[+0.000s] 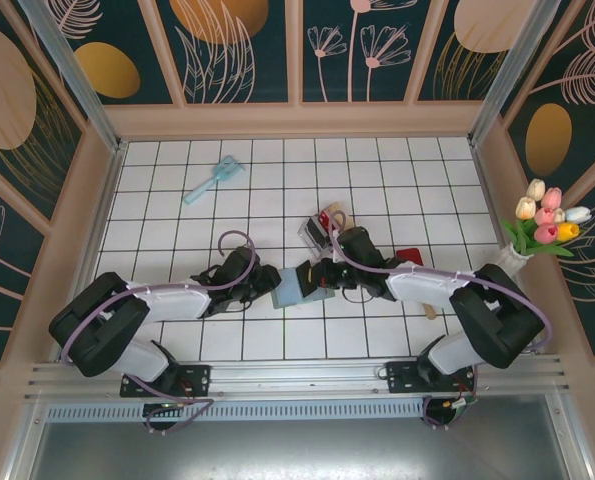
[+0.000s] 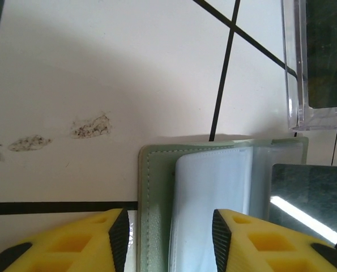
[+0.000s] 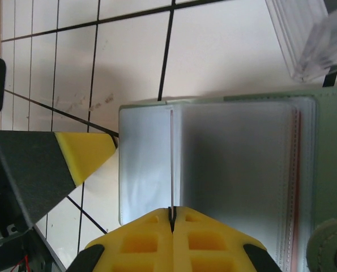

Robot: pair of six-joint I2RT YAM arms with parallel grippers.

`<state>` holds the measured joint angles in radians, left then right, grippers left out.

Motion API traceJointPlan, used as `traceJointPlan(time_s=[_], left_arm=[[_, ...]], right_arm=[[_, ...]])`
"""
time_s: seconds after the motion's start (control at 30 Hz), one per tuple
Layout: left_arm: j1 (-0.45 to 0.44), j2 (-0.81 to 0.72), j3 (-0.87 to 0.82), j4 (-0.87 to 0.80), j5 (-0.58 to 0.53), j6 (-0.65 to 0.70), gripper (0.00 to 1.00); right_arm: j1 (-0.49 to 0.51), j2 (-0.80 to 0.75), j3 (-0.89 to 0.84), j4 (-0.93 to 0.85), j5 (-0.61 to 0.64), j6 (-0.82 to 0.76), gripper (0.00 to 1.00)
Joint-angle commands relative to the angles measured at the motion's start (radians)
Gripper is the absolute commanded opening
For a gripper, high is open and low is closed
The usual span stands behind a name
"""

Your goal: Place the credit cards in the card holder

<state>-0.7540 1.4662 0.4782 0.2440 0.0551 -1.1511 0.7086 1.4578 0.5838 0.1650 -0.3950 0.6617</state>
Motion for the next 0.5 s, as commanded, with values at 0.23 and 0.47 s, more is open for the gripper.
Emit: traceJointPlan(time_s=[0.23,0.47], left_arm=[[-0.008,0.064,0.012,0.041,0.056,0.019,0.35],[-0.008,0.086,0.010,0.044,0.068,0.019,0.27]], right_arm=[[0.028,0.091,-0.051,0.139,-0.035,0.037,0.03],[0.031,0.141,-0.043,0.185,-0.039,0.071,0.03]])
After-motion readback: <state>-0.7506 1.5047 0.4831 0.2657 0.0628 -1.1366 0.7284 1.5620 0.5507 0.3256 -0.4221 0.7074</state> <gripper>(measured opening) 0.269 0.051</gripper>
